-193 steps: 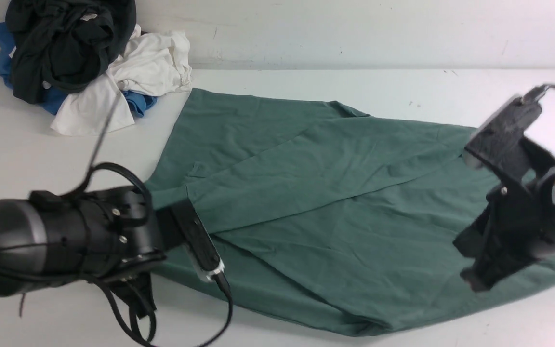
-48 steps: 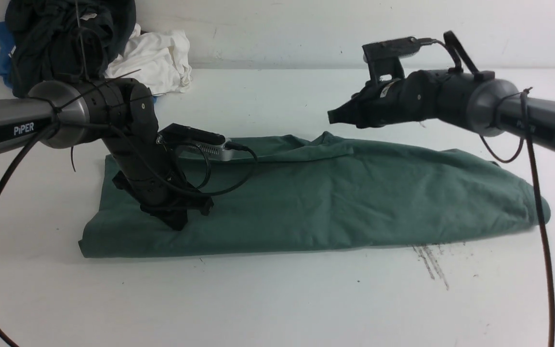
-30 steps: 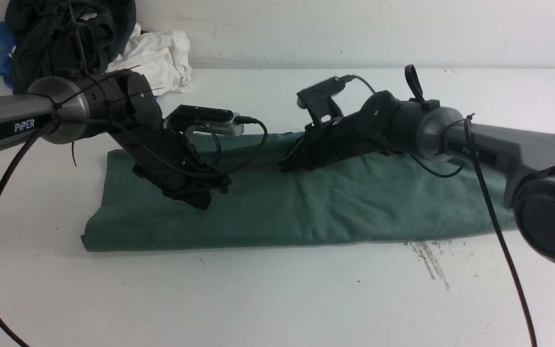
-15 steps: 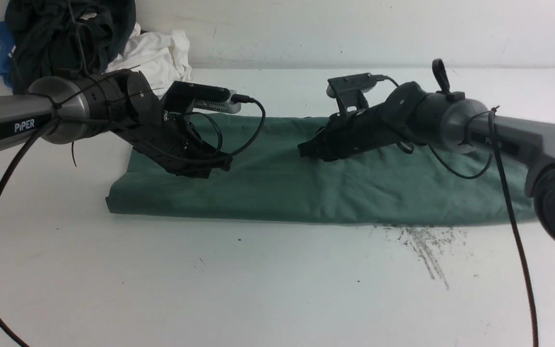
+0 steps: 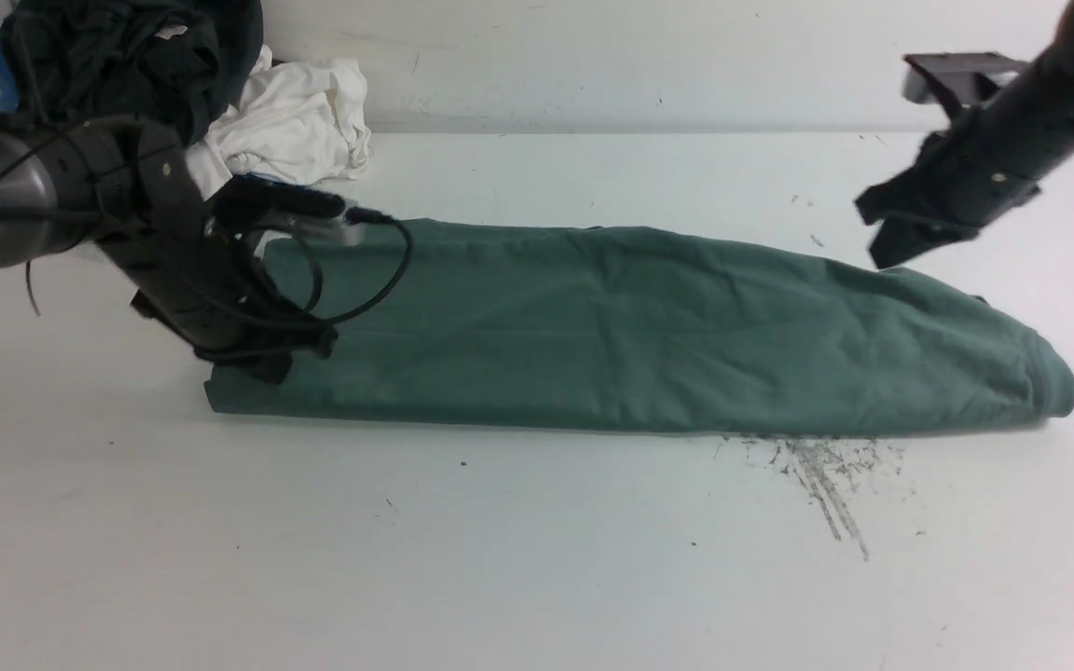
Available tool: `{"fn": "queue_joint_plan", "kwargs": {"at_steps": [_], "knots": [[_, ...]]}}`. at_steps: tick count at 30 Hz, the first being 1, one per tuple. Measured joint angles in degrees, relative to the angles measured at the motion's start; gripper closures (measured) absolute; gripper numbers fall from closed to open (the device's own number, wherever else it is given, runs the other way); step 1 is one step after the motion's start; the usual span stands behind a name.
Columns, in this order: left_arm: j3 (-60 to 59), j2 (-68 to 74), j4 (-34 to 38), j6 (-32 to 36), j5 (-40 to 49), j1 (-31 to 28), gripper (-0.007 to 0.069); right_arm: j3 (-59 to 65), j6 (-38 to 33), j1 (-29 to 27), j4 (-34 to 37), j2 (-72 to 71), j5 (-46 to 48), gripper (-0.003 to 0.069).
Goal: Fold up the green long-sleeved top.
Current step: Use the right arm to clamp the right edge of the fabric
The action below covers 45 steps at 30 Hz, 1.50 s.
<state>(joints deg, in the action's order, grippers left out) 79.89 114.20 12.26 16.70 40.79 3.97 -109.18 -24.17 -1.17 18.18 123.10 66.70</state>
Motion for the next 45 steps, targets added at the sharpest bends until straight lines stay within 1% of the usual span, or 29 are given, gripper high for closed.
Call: {"fn": "queue_joint_plan", "kwargs": {"at_steps": [2,4,9,11,15,16,18,20,21,22,24,25,26,27,29,31,32,33,35,36,37,41,42,44,45], "knots": [[-2.95,0.20,0.75,-0.33,-2.24,-1.61,0.0632,0.91,1.51,-2.66,-1.59,-0.01,0.61,0.0673],[-4.56,-0.26,3.40,-0.41,-3.77,-2.59,0.0632,3.29,2.35,-4.62,-2.20,-0.01,-0.46,0.0673],[-5.55,-3.61,5.26,0.56,-1.92,-2.59,0.0632,8.69,2.65,-6.08,-2.79,1.24,-4.61,0.0673],[-5.71,-9.54,5.26,0.71,-0.57,-2.54,0.0632,9.88,3.45,-6.14,-5.02,2.04,-4.48,0.0673],[-5.71,-24.04,5.33,0.71,0.42,-2.54,0.0632,10.14,7.53,-6.27,-10.43,-1.60,-5.60,0.0673],[-5.78,-25.56,5.33,0.71,0.57,-2.54,0.0632,10.14,7.77,-6.27,-10.64,-1.93,-5.67,0.0673],[-7.71,-35.54,5.66,0.71,3.12,-2.54,0.0632,10.04,11.13,-7.42,-12.21,-5.55,-5.43,0.0655],[-11.46,-42.97,5.68,0.71,4.90,-2.54,0.0632,9.98,12.63,-8.73,-12.03,-6.54,-4.14,0.0619],[-13.90,-46.55,5.58,0.75,5.36,-2.54,0.0632,10.06,13.07,-9.29,-11.56,-6.36,-3.49,0.0588],[-14.41,-46.55,5.56,0.75,5.46,-2.54,0.0632,10.12,13.09,-9.43,-11.56,-6.36,-3.49,0.0580],[-21.62,-55.95,4.94,0.75,5.71,-2.54,0.0632,11.21,13.28,-10.98,-9.82,-4.01,-1.96,0.0454],[-23.80,-57.80,4.80,0.75,5.85,-2.54,0.0632,11.48,13.37,-11.19,-9.65,-3.09,-1.57,0.0422],[-26.79,-61.30,4.63,0.75,6.07,-2.54,0.0632,12.01,13.41,-11.27,-9.43,-1.97,-1.30,0.0370],[-26.79,-61.84,4.63,0.75,6.13,-2.54,0.0632,12.08,13.41,-11.27,-9.35,-1.76,-1.18,0.0349],[-31.87,-67.83,4.25,0.75,6.77,-2.54,0.0632,12.49,13.80,-11.12,-8.18,1.04,-1.40,0.0232],[-34.31,-70.29,4.05,0.75,6.97,-2.54,0.0632,12.49,14.54,-10.89,-7.18,2.60,-2.14,0.0188],[-35.35,-71.25,3.87,0.75,6.97,-2.54,0.0632,12.44,14.78,-10.57,-6.85,3.36,-2.47,0.0180],[-36.31,-71.87,3.57,0.75,6.97,-2.54,0.0632,12.20,14.99,-10.34,-6.39,3.67,-3.20,0.0181],[-37.28,-71.94,2.53,0.75,7.03,-2.54,0.0632,11.98,14.99,-9.77,-5.38,3.96,-4.11,0.0224],[-37.35,-71.89,2.40,0.75,7.12,-2.54,0.0632,12.00,14.98,-9.63,-5.23,3.96,-4.28,0.0231],[-37.70,-71.58,1.41,0.75,7.17,-2.54,0.0632,11.87,14.55,-9.07,-4.85,3.96,-4.65,0.0308],[-37.74,-70.28,0.21,0.75,7.17,-2.54,0.0632,11.87,13.01,-8.71,-5.35,3.42,-4.85,0.0571],[-37.74,-70.02,0.18,0.75,7.17,-2.54,0.0632,11.94,12.79,-8.84,-6.38,2.88,-4.87,0.0604],[-37.74,-69.58,0.18,0.75,7.17,-2.54,0.0632,12.13,12.72,-9.04,-8.46,1.63,-4.52,0.0633],[-37.74,-68.97,0.12,0.75,7.17,-2.54,0.0632,12.20,12.72,-9.54,-11.93,-0.41,-4.25,0.0644]]}}
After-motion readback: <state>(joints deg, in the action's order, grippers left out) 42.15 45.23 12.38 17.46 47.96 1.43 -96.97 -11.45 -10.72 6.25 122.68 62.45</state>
